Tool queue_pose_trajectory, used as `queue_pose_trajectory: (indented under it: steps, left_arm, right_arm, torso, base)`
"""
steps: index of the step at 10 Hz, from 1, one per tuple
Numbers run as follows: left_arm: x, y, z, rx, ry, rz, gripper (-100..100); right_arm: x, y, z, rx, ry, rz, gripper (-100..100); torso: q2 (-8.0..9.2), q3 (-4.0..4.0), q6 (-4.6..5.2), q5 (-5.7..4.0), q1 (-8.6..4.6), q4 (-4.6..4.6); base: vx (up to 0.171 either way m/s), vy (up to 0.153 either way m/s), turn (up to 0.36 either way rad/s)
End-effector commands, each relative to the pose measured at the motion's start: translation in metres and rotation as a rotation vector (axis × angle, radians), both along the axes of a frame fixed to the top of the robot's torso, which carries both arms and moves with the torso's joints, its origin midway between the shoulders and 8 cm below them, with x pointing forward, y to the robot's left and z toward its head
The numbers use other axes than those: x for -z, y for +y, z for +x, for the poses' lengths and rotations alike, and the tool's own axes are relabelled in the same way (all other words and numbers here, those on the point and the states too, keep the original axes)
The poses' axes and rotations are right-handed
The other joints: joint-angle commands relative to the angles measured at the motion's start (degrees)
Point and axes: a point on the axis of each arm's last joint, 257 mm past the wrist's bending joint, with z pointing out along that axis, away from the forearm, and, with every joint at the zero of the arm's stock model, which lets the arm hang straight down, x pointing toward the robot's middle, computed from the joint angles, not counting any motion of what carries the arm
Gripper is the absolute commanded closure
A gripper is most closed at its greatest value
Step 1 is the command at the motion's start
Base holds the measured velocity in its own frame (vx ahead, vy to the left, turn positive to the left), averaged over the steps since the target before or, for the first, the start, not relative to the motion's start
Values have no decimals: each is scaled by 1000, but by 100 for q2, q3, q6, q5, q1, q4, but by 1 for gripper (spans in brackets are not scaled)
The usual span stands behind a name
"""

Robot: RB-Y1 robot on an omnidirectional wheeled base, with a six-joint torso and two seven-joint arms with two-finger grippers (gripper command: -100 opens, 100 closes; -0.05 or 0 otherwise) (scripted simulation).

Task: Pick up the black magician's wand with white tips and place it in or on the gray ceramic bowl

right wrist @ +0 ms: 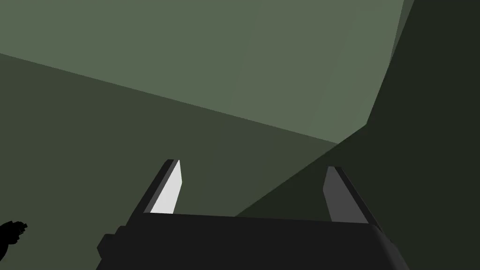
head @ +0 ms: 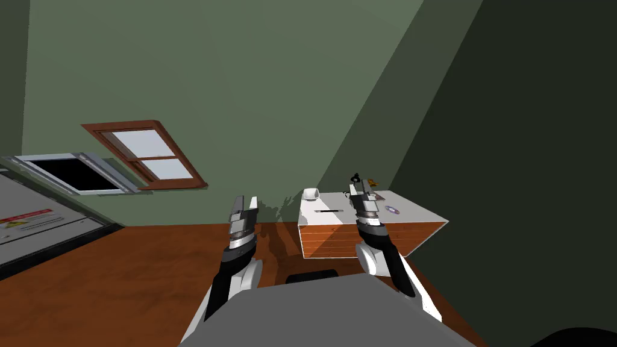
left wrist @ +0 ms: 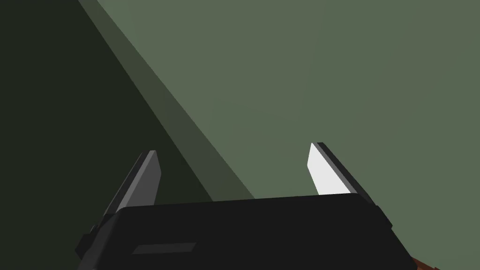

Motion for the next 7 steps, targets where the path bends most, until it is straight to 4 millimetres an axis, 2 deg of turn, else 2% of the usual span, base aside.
queue_pose_trajectory:
  steps: [1, 6, 7]
  left_arm:
    - [0, 0, 0, 0, 0, 0, 0]
    - [0, 0, 0, 0, 0, 0, 0]
    - [0, 0, 0, 0, 0, 0, 0]
  right_arm:
    - [3, 10, 6, -16, 7, -58, -100]
    - [28, 43, 29, -60, 41, -270, -100]
    - [28, 44, 29, -63, 42, -281, -100]
  torso:
    - [0, 0, 0, 0, 0, 0]
    - [1, 0, -2, 12, 53, 0]
    - [-5, -3, -3, 12, 53, -1]
  base:
    - [-5, 50, 79]
    - [-4, 124, 146]
    - [13, 81, 42]
